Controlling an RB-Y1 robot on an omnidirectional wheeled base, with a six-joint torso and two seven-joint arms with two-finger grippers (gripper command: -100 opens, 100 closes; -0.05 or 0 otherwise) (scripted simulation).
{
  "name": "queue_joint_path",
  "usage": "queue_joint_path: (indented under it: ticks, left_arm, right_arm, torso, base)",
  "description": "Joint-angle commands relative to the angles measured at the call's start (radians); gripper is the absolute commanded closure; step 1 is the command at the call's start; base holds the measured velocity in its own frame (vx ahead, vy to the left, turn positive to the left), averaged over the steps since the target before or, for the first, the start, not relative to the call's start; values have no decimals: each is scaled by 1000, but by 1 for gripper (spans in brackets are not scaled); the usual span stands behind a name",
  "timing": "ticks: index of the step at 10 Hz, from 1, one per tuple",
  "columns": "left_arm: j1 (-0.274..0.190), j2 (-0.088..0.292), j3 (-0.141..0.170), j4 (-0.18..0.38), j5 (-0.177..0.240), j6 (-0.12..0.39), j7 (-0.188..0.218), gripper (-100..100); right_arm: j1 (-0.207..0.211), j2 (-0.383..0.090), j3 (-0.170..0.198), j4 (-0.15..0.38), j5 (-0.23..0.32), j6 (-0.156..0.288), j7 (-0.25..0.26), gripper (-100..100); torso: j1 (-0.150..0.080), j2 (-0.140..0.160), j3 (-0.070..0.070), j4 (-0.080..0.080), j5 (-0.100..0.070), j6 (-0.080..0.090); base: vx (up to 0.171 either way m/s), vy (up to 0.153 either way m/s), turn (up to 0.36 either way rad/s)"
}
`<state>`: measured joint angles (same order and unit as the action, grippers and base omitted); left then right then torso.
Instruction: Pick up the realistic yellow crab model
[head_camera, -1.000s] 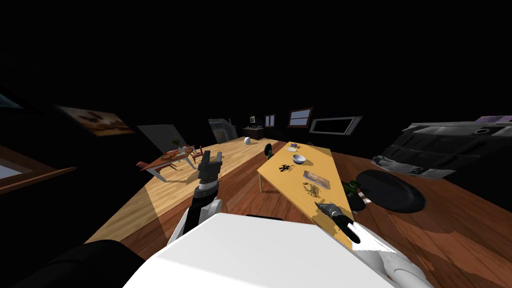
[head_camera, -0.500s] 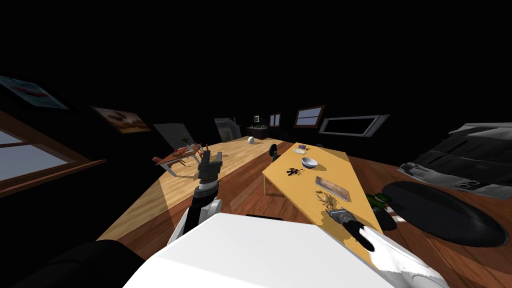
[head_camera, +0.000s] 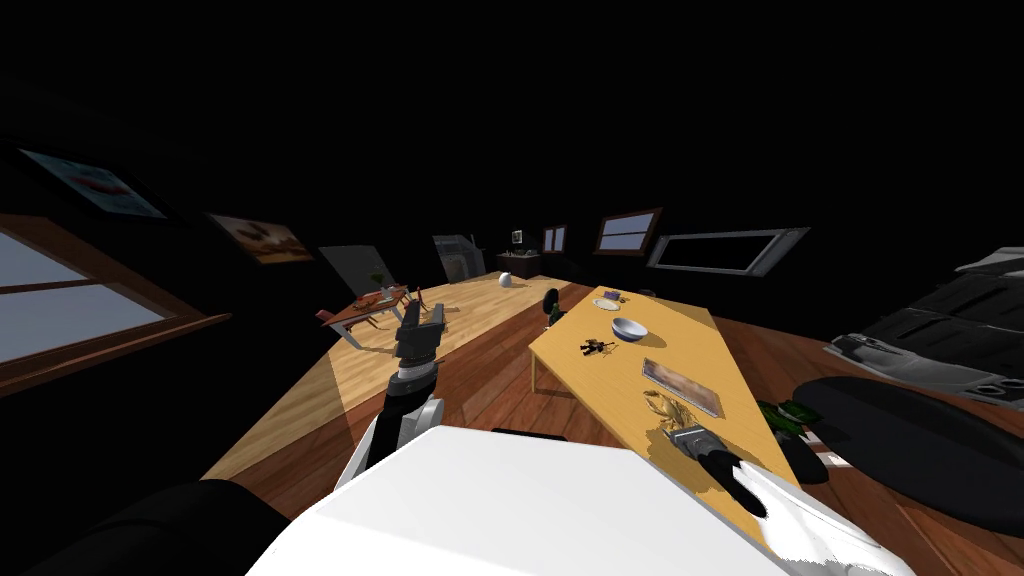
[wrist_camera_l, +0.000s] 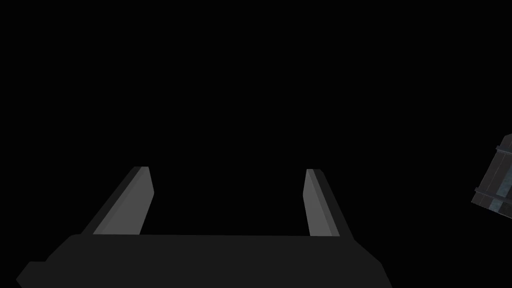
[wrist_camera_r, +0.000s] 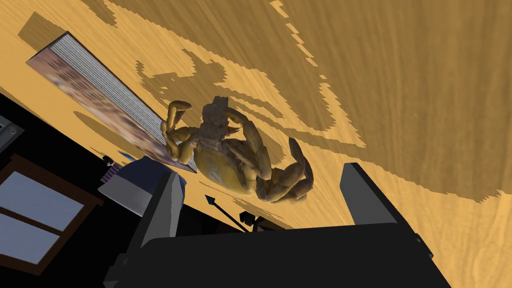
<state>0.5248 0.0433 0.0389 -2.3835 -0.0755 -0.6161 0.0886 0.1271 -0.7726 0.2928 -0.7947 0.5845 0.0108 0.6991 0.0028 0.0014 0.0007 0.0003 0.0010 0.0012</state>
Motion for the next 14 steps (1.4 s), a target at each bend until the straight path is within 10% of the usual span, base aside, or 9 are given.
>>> queue_joint_path:
  ticks: [1, 2, 3, 7, 8, 12, 13, 14]
  left_arm:
    - [0, 0, 0, 0, 0, 0, 0, 0]
    - [0, 0, 0, 0, 0, 0, 0, 0]
    - [0, 0, 0, 0, 0, 0, 0, 0]
    - [0, 0, 0, 0, 0, 0, 0, 0]
    - [0, 0, 0, 0, 0, 0, 0, 0]
    - [0, 0, 0, 0, 0, 0, 0, 0]
    - [0, 0, 0, 0, 0, 0, 0, 0]
    - [0, 0, 0, 0, 0, 0, 0, 0]
  right_arm:
    - [0, 0, 0, 0, 0, 0, 0, -100]
    - [0, 0, 1, 1, 0, -1, 1, 0]
    - [-13, 33, -4, 6, 14, 22, 13, -100]
    - [-27, 71, -3, 4, 27, 57, 22, -100]
    - [-28, 74, -6, 8, 29, 56, 24, 100]
    - [-28, 74, -5, 7, 29, 57, 25, 100]
    - [-28, 74, -5, 7, 29, 57, 25, 0]
    - [-16, 41, -5, 8, 17, 28, 15, 100]
  torso:
    - [0, 0, 0, 0, 0, 0]
    - [-1, 1, 0, 0, 0, 0]
    - [-1, 1, 1, 0, 0, 0]
    - [-9, 1, 0, 0, -2, 0]
    - [-5, 1, 1, 0, -1, 0]
    - [-2, 2, 1, 1, 0, 0]
    - [-2, 2, 1, 1, 0, 0]
    - [-2, 2, 1, 1, 0, 0]
  base:
    - [12, 12, 11]
    - [0, 0, 0]
    - [-2, -59, 17]
    - [10, -100, 21]
    - [0, 0, 0]
    - [0, -2, -1]
    - [0, 0, 0]
    - [-10, 90, -31]
